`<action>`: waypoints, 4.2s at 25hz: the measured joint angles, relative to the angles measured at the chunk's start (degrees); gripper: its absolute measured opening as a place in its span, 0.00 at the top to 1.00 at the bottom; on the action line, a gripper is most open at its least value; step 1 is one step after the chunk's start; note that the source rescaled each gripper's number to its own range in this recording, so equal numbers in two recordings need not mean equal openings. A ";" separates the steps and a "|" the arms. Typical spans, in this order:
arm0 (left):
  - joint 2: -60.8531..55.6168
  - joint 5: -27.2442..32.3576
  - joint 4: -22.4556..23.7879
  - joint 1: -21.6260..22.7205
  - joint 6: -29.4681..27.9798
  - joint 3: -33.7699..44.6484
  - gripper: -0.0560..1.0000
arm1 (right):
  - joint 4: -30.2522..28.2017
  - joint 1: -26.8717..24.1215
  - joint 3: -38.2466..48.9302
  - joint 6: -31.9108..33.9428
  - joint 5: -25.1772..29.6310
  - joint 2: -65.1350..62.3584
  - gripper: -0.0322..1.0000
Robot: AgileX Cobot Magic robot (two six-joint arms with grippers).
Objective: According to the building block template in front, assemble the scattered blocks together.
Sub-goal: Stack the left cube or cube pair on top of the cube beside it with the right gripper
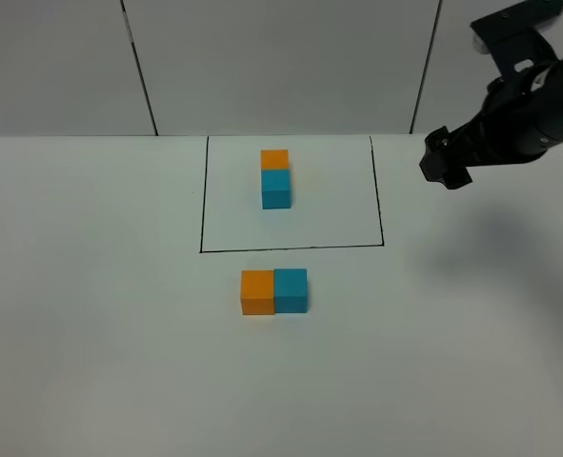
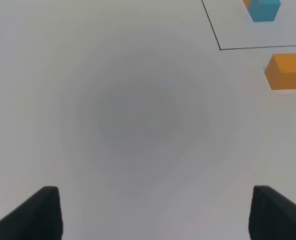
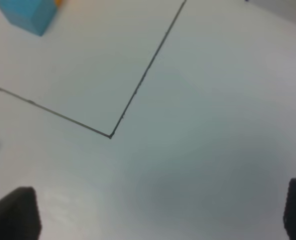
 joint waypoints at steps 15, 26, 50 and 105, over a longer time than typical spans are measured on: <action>0.00 0.00 0.00 0.00 0.00 0.05 0.28 | 0.21 -1.76 18.45 6.25 -7.83 -8.77 0.00; 0.00 0.00 0.00 0.00 0.00 0.05 0.29 | -2.42 7.68 2.93 -12.33 2.17 3.59 0.00; 0.00 0.00 0.00 0.00 0.05 0.05 0.30 | -5.63 25.99 -35.40 -36.56 21.77 39.60 0.20; 0.00 0.00 0.00 0.00 0.00 0.05 0.30 | -6.87 25.20 -35.44 55.04 20.10 40.22 0.96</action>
